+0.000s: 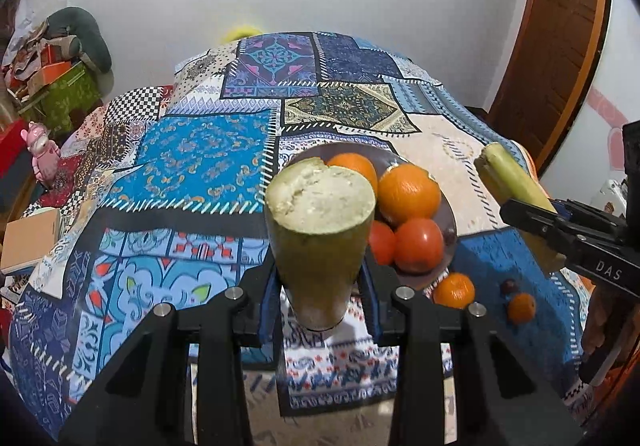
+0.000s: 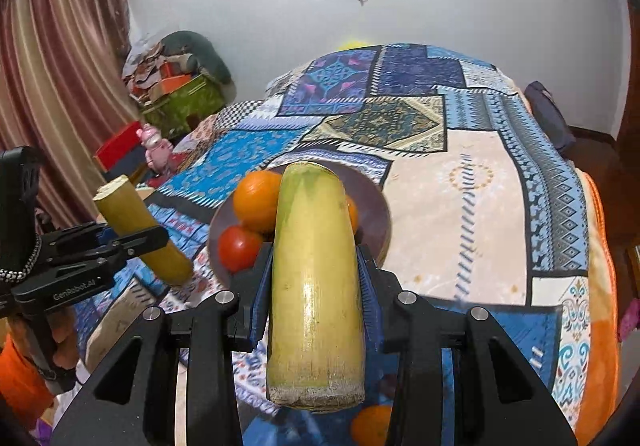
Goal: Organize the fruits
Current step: 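Carry the left tool's cob over the plate while the right tool carries its cob there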
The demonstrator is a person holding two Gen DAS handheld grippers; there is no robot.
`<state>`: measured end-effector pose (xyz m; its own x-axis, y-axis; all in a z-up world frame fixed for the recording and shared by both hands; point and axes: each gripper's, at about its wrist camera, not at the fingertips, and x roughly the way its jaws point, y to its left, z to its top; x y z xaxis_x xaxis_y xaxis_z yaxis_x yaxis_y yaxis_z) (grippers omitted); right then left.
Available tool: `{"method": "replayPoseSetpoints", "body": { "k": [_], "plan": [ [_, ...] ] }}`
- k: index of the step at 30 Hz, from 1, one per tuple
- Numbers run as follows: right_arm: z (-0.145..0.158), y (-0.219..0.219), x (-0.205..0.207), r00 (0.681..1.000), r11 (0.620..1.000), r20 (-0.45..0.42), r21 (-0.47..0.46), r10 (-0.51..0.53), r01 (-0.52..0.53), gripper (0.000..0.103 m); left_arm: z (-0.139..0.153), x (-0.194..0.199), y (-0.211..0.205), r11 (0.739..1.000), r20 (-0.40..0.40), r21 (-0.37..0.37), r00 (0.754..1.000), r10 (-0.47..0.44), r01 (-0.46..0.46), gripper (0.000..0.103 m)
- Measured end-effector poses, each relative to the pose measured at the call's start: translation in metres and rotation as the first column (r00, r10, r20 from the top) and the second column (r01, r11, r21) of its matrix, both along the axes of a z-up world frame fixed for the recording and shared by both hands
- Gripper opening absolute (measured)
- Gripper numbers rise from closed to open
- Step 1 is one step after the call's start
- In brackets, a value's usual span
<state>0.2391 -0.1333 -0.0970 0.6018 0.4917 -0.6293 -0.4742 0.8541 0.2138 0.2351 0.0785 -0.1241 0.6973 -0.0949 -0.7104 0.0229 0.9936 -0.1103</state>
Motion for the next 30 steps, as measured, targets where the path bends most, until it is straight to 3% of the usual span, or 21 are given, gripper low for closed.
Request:
{"method": "replayPoseSetpoints", "body": {
  "k": [16,27,30],
  "plan": [
    [-0.010,-0.002,0.053,0.998,0.997,-0.018,-0.050,-0.058,0.057,0.036,-0.010,0.058,0.005,1.000,-0.048,-0.023,0.999,0.010,-0.011,0.035],
    [-0.011,0.009,0.091,0.999,0.998,-0.034,-0.068,0.000,-0.002,0.036,-0.020,0.089,0.007,0.999,-0.081,-0.040,0.997,-0.001,-0.002,0.035],
    [-0.009,0.014,0.103,0.999,0.996,-0.034,-0.080,0.033,-0.036,0.036,-0.020,0.094,0.005,1.000,-0.070,-0.010,0.998,0.001,-0.002,0.035]
  ]
}}
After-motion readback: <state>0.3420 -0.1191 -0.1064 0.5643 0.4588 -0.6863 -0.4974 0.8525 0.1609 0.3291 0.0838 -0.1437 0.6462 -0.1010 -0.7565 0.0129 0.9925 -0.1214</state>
